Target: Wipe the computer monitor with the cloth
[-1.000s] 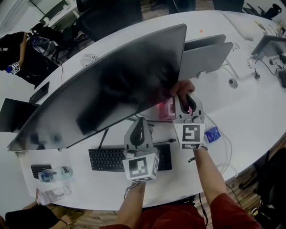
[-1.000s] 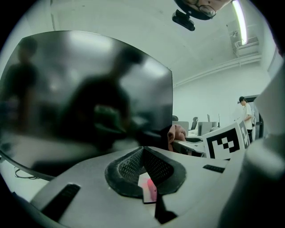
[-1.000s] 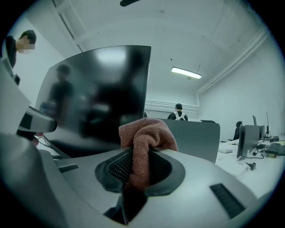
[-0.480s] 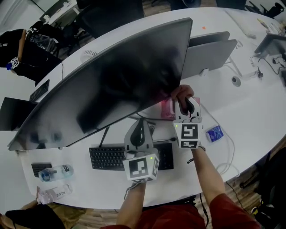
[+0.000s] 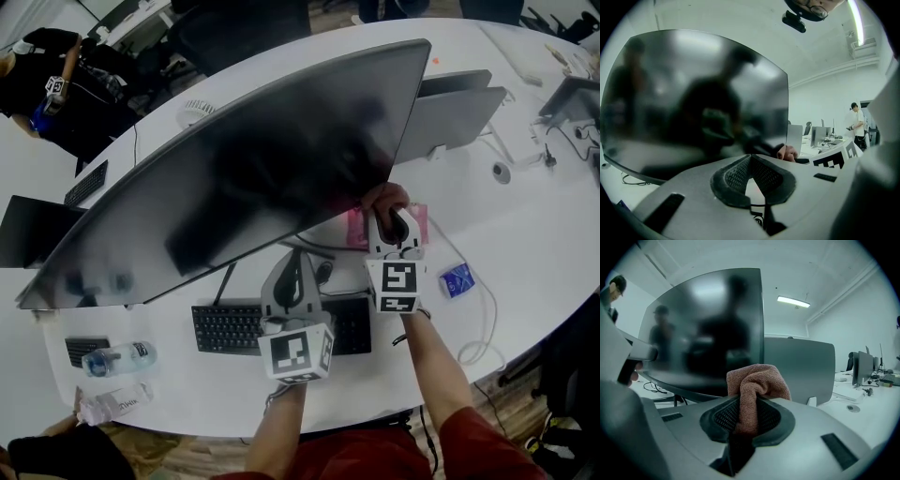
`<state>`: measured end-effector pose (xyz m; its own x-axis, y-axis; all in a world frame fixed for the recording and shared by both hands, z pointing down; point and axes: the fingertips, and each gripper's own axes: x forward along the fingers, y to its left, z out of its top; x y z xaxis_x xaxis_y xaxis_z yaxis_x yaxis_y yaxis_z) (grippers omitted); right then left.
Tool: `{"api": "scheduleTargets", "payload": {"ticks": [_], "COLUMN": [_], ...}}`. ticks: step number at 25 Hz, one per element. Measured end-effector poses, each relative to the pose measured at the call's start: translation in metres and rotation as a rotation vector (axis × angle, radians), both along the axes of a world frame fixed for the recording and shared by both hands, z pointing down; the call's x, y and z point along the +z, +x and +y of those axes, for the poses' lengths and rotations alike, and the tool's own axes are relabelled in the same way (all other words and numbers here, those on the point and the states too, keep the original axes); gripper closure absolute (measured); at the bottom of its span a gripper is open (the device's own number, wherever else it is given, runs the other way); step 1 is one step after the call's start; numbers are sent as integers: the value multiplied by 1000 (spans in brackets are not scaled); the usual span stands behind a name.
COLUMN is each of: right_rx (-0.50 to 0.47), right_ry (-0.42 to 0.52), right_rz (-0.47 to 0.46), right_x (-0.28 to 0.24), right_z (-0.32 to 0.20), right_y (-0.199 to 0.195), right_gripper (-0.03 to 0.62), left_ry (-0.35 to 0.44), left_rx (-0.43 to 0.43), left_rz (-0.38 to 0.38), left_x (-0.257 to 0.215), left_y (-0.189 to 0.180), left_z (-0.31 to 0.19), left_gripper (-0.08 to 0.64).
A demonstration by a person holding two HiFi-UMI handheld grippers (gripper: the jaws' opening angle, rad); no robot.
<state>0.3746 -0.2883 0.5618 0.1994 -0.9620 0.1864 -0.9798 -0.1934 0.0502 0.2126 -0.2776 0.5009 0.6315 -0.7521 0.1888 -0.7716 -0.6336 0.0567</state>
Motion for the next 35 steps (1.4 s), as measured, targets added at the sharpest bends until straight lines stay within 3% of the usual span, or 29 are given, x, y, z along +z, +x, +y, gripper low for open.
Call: {"api": "scheduleTargets", "payload": {"ticks": [7,17,35], "right_rx": [-49,-18,-192], "right_ry": [-19,-6,152], "right_rz": [16,31,113], "right_x": [3,-10,-130], "right_z": [-5,3,48], "right_y": [-34,-45,-193], "right_gripper": [516,515,515], "left_ry": [1,24,84], "left_rx": [-30,-63,-138], "left_rz": [4,35,108], "left_x": [-4,-21,-78], "left_y": [-27,-71,-175], "left_z": [-3,-2,12], "left_gripper": [537,537,537]}}
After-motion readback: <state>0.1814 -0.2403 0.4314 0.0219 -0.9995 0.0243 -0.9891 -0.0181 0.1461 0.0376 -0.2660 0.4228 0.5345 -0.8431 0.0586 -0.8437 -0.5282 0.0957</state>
